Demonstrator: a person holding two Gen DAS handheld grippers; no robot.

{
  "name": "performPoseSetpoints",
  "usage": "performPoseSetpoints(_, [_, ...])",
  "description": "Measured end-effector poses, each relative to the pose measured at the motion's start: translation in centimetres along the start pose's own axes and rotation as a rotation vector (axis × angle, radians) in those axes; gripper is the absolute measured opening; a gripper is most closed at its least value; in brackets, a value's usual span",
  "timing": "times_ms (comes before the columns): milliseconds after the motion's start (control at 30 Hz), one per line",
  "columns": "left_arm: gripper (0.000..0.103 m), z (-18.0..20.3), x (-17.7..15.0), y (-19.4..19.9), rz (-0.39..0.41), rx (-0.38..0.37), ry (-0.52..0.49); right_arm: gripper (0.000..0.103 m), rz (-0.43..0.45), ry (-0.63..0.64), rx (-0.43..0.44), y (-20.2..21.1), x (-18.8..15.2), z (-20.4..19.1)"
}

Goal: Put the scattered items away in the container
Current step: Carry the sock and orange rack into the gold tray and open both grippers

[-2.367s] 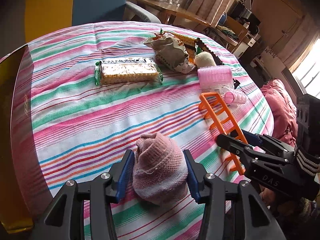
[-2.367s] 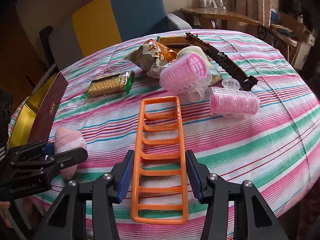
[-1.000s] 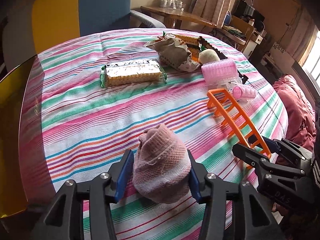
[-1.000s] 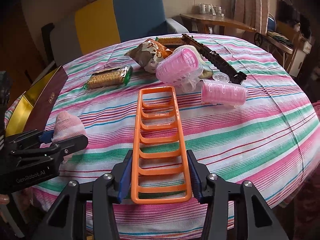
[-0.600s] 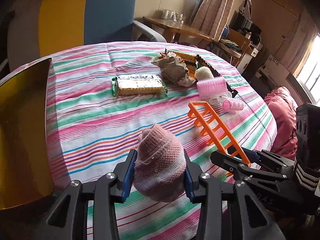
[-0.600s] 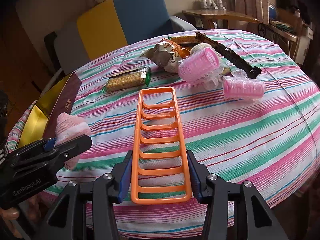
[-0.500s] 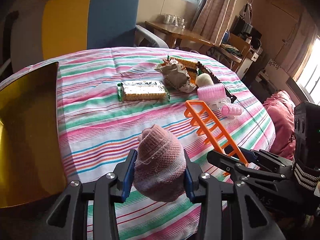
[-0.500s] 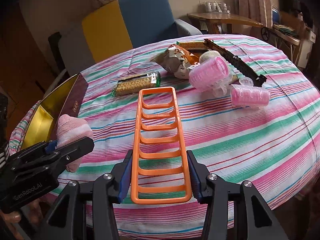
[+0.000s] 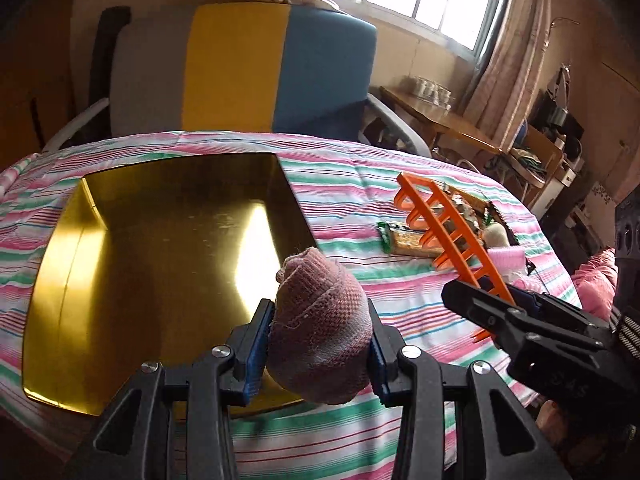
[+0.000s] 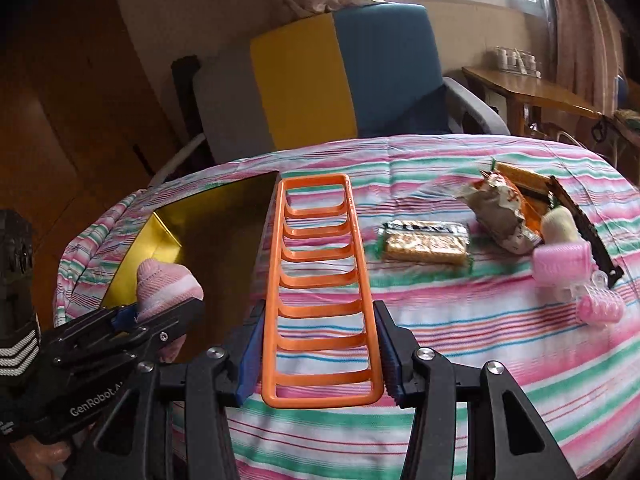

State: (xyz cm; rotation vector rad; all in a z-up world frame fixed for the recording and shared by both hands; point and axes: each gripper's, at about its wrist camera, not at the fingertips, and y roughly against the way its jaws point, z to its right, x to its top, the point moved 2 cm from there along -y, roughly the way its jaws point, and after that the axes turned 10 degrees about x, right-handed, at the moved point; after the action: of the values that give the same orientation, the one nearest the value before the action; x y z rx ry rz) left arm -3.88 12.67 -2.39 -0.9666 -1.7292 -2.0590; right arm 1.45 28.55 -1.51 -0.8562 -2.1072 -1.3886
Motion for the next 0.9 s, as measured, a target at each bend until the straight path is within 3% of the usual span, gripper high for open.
performPoseSetpoints(267, [0.043,-7.3,0.8,-1.6,-0.025,0.141,0.082,0.050,-0.026,0.104,0.118,-5.6,2.6,-7.2])
performPoseSetpoints(400, [0.043,-10.1,0.7,-3.2,-0.064,0.184,0.105,0.050,-0.093,0.136,0.117,-9.5,2.1,-9.6])
performPoseSetpoints(633, [0.042,-12.2,0.2,-5.2,-0.116,0.207,0.122,0.050,-0.205,0.131,0.082,-14.5,0.7,-9.7])
performPoseSetpoints(900, [0.043,-12.9,-0.3,-6.2,-0.155,0.198,0.150,0.050,-0.245,0.145,0.086,-16.0,-0.1,-9.7])
